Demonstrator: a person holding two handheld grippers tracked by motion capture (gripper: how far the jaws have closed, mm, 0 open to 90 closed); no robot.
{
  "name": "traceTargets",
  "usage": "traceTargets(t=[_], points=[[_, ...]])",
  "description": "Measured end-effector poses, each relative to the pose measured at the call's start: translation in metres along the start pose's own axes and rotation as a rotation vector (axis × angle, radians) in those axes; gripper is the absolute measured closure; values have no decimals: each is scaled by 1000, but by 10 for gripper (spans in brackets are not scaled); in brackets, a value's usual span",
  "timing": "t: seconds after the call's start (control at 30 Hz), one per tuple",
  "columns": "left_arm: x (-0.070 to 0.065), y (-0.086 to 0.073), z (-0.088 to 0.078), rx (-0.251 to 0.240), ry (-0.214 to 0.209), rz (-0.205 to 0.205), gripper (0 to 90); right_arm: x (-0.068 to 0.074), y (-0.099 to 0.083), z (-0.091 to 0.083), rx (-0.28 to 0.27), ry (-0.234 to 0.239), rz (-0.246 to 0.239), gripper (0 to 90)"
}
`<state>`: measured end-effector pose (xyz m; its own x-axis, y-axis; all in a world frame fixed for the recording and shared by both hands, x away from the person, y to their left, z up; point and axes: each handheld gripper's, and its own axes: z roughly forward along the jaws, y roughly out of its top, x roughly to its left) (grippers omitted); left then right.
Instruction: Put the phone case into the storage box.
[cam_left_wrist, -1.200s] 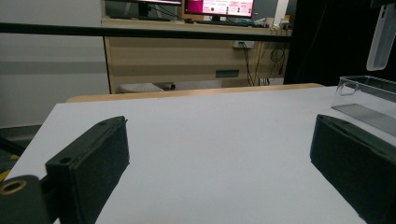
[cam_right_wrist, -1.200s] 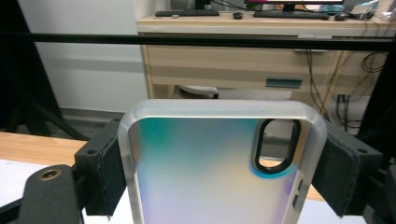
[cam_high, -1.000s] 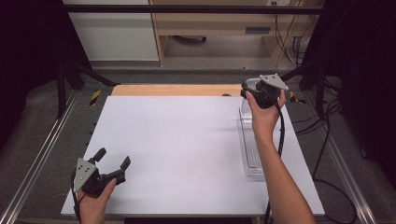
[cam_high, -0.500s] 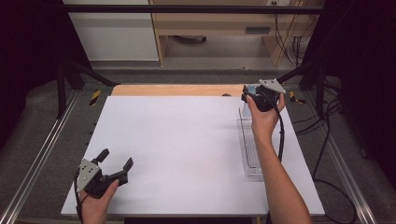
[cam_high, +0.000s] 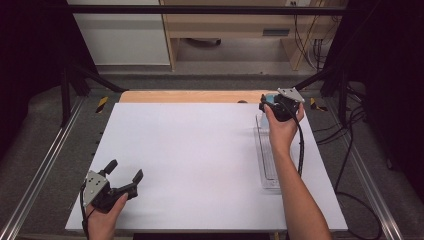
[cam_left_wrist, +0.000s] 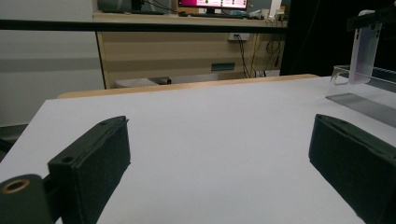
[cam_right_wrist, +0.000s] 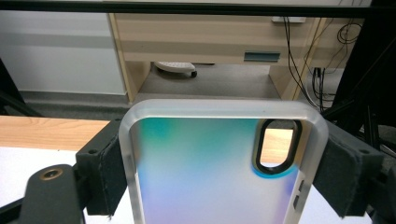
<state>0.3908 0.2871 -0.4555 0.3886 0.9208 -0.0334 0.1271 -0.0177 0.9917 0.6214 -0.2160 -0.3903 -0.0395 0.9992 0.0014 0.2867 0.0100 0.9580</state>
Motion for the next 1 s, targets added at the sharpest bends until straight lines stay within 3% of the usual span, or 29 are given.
traceTargets(t=[1.0], points=[[-2, 0, 1, 6, -6, 2, 54, 2, -20, 14, 23, -23, 29, 173]])
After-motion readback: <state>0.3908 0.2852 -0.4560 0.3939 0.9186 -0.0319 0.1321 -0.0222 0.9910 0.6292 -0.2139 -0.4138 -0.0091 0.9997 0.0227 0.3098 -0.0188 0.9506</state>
